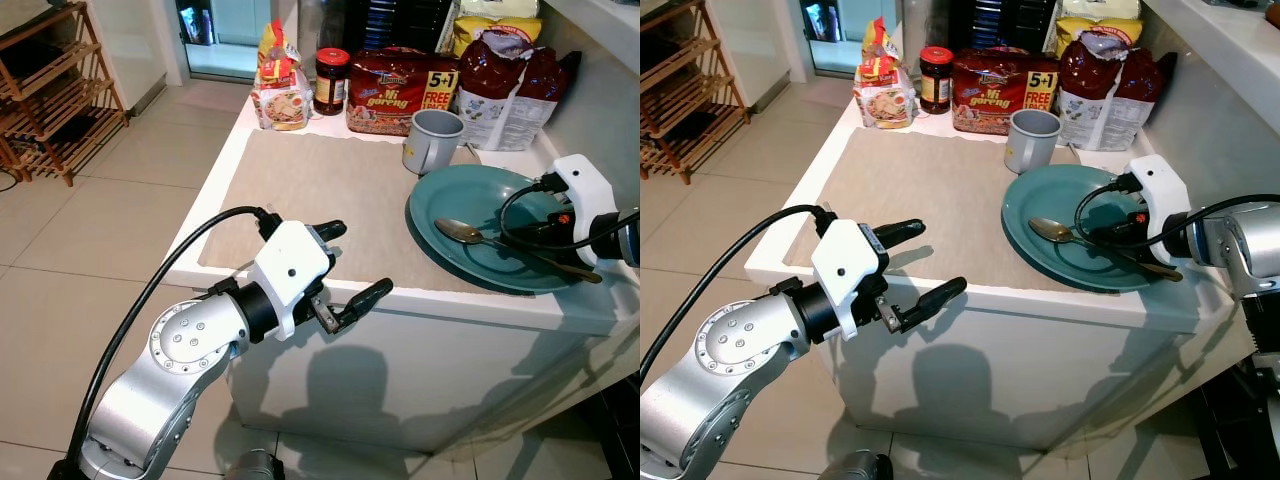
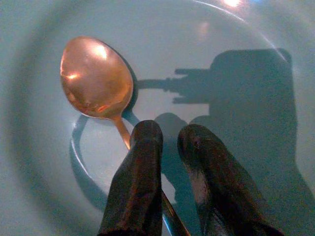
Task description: Setting the table
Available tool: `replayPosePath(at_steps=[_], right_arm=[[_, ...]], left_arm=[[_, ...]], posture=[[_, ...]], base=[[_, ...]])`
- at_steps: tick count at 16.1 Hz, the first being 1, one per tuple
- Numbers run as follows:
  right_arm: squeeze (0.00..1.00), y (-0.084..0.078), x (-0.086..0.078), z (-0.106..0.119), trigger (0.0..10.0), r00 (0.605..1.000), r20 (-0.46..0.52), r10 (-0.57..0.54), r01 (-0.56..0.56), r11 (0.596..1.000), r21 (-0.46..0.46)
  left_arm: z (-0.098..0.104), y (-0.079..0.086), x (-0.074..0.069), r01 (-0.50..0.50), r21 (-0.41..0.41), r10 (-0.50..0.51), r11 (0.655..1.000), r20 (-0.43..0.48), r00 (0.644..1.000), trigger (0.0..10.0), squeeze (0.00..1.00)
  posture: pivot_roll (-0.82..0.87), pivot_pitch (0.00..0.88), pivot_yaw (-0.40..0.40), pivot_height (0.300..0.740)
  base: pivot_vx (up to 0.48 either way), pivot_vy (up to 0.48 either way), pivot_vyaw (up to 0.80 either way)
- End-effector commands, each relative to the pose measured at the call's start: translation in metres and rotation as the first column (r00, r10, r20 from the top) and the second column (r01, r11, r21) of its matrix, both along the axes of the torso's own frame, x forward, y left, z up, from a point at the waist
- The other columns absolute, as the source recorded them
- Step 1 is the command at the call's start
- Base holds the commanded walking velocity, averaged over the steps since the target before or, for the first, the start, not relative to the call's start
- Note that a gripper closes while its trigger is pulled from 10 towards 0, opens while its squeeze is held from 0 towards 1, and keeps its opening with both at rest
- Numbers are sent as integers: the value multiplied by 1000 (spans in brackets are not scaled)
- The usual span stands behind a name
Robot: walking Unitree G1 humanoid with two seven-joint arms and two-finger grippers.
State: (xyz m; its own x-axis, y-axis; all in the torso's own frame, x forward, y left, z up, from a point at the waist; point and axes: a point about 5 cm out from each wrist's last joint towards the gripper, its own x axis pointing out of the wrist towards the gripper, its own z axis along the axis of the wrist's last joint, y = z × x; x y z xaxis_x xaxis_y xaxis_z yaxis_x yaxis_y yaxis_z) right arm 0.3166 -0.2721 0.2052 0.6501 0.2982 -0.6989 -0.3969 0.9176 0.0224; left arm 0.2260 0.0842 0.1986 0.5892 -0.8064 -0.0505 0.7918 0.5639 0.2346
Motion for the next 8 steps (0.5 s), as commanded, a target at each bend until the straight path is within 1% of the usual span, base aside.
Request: replayPosePath(at_steps=[1,8], right_arm=[[0,-6,-2,-5,0,999,-34,-16,15,1000,-18],[0,-10,-4,-7,0,997,-72,-4,3,1000,-15]], left_arm=[[3,-3,-4,35,5,-35,999,6,999,10000,0],[3,-3,-3,51,24,-51,998,-4,999,10000,0]], posture=[[65,12,-41,740],[71,7,-31,740]], base=[[0,0,0],[0,0,0]])
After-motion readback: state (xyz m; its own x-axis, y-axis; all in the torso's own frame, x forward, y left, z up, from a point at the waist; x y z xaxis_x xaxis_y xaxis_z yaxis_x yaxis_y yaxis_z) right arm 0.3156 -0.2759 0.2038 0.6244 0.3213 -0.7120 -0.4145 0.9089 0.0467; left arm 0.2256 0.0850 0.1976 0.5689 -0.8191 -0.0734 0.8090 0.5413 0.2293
